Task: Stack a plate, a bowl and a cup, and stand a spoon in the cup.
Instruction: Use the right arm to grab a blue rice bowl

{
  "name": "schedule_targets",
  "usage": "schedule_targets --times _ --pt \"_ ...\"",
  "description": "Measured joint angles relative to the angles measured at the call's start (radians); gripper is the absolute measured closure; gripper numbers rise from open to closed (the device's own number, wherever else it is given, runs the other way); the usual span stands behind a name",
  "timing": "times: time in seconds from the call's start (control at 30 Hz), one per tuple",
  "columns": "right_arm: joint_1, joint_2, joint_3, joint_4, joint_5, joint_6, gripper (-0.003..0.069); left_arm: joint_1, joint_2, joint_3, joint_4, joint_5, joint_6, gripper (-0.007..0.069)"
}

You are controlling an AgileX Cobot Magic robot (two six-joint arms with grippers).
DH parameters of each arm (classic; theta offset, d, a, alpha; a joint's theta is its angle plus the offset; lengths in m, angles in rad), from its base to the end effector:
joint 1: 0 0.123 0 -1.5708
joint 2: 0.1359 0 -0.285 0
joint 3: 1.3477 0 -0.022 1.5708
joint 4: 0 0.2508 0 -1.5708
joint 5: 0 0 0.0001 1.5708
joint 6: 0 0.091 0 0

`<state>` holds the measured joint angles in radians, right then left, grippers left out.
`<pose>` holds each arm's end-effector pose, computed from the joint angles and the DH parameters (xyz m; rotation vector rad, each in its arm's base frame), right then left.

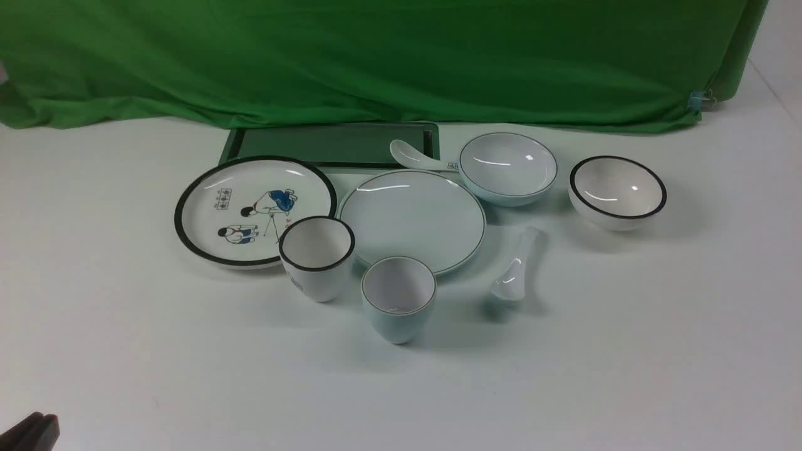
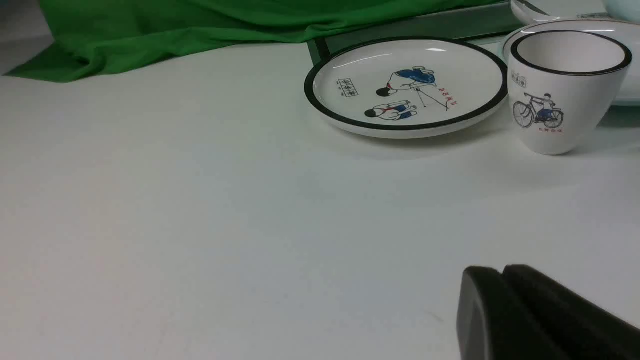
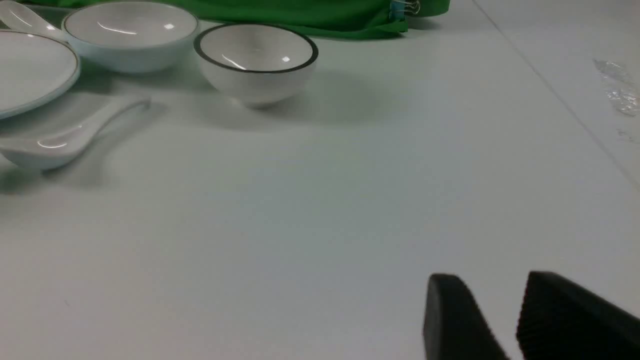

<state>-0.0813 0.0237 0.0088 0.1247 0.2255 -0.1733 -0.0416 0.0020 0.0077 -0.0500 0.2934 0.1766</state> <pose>0.0575 -0.0021 0.1886 0.0053 1.7404 -0.0734 0.0548 -0.0036 0.1840 0.1623 1.7792 0.0497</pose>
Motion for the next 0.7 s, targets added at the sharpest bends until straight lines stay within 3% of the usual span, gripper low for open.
schedule_targets --times 0.7 --pt "0.000 0.000 0.000 0.000 0.000 0.000 0.0417 0.000 0.000 0.000 0.036 0.000 0.015 0.0653"
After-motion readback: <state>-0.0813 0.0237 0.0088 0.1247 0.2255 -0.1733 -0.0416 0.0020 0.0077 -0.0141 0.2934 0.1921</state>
